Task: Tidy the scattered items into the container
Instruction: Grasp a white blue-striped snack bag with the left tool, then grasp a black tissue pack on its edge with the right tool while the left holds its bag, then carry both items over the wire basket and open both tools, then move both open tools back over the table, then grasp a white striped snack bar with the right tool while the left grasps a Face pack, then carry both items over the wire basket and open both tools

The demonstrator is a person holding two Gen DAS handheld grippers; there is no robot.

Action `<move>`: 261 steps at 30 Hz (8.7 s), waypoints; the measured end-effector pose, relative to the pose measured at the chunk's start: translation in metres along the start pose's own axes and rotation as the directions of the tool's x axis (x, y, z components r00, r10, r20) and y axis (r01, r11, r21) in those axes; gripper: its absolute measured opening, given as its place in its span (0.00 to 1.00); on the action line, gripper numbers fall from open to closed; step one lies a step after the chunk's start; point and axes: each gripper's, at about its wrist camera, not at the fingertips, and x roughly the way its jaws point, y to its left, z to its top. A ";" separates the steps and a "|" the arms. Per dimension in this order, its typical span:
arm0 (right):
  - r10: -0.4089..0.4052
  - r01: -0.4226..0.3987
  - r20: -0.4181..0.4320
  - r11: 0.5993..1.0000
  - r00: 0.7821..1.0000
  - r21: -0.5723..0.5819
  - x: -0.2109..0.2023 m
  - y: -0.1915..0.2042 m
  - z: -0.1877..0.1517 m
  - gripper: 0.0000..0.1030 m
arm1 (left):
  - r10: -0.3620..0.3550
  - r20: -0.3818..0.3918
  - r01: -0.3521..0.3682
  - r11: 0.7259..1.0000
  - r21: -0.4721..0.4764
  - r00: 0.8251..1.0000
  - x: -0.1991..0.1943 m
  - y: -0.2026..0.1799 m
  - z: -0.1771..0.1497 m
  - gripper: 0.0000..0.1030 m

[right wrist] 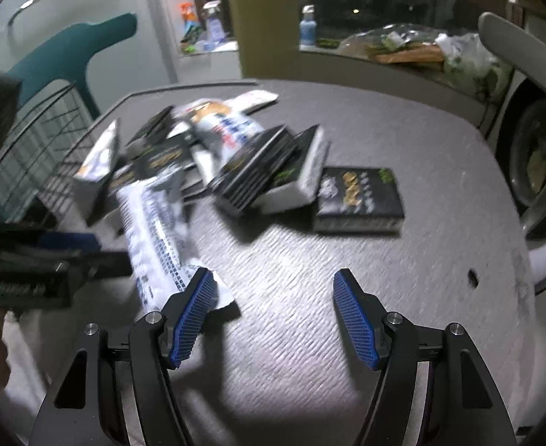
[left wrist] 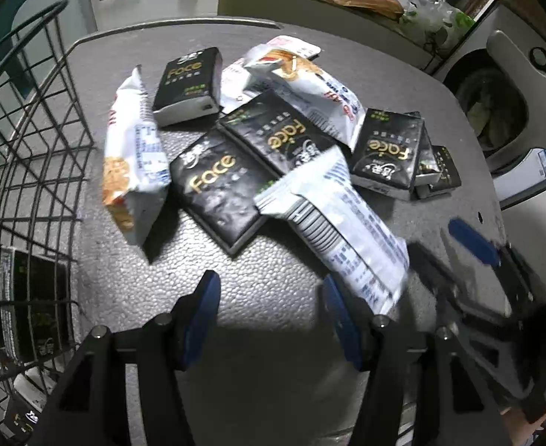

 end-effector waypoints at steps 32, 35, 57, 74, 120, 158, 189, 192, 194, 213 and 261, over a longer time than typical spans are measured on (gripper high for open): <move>-0.003 -0.013 0.060 0.967 0.998 0.253 -0.020 -0.046 0.015 0.65 | -0.070 0.019 0.069 0.997 0.021 0.997 -0.009 -0.028 0.006 0.62; 0.008 -0.024 0.062 0.967 0.998 0.252 -0.016 -0.044 0.019 0.65 | -0.076 0.013 0.076 0.997 0.020 0.997 -0.008 -0.029 0.010 0.63; 0.132 -0.155 0.095 0.937 0.987 0.313 0.003 -0.022 0.044 0.65 | -0.101 -0.064 0.105 0.992 0.066 0.993 -0.001 -0.010 0.016 0.37; 0.088 -0.091 0.024 0.953 0.996 0.289 0.015 -0.007 0.046 0.19 | -0.102 -0.078 0.106 0.993 0.054 0.992 -0.009 0.026 0.010 0.37; 0.084 -0.106 0.231 0.991 0.969 0.083 -0.144 0.100 0.059 0.20 | -0.157 0.137 0.141 0.983 0.118 0.978 -0.111 -0.004 0.005 0.36; 0.204 -0.211 0.176 0.977 0.963 0.025 -0.126 0.156 0.056 0.37 | -0.013 0.214 0.023 0.999 -0.041 0.977 -0.183 0.116 -0.013 0.58; -0.074 0.049 0.095 0.969 0.993 0.242 0.021 -0.044 0.080 0.37 | -0.031 0.038 0.032 0.999 -0.022 0.999 -0.021 -0.014 0.064 0.59; -0.085 0.059 0.093 0.966 0.992 0.253 0.034 -0.046 0.088 0.37 | -0.021 0.037 0.023 0.999 -0.049 0.999 -0.009 -0.012 0.074 0.59; -0.082 0.058 0.089 0.967 0.993 0.249 0.042 -0.046 0.093 0.37 | -0.014 0.023 0.016 0.998 -0.063 1.000 0.000 -0.010 0.080 0.59; -0.006 0.001 0.030 0.987 1.000 0.162 0.038 -0.024 0.059 0.20 | -0.004 0.022 0.005 0.998 -0.056 1.000 0.023 -0.008 0.083 0.60; 0.020 -0.022 0.015 0.984 1.000 0.176 -0.027 -0.004 -0.013 0.21 | -0.085 -0.072 0.097 0.978 0.185 0.994 -0.011 -0.019 -0.004 0.20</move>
